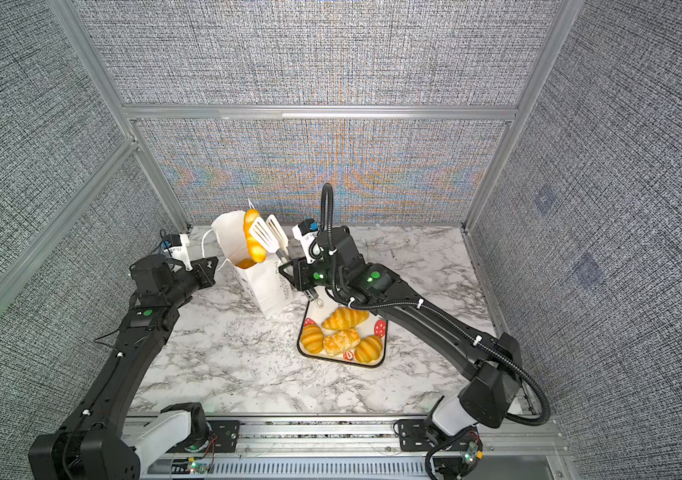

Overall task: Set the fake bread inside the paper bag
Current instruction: 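Carry the striped roll with the right tongs toward the bag opening, then lower the clamped striped roll with the right tongs into the bag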

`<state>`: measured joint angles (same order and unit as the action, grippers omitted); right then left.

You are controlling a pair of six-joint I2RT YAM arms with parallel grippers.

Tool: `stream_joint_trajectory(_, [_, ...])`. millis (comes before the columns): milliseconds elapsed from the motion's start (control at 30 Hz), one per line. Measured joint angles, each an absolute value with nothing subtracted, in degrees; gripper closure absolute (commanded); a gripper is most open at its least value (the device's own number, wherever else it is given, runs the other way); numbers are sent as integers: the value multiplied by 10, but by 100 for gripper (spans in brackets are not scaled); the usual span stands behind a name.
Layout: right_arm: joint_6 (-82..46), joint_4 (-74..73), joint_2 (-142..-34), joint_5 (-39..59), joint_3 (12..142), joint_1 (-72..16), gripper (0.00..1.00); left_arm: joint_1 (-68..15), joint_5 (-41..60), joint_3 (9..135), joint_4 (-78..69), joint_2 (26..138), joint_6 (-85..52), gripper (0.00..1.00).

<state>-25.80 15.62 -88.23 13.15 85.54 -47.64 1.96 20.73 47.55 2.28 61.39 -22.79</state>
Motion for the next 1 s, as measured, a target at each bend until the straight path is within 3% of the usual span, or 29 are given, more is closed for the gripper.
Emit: stream_joint_trajectory(1000, [-263,176,-991,123,948,-479,66,20,207,475,23,614,-228,100])
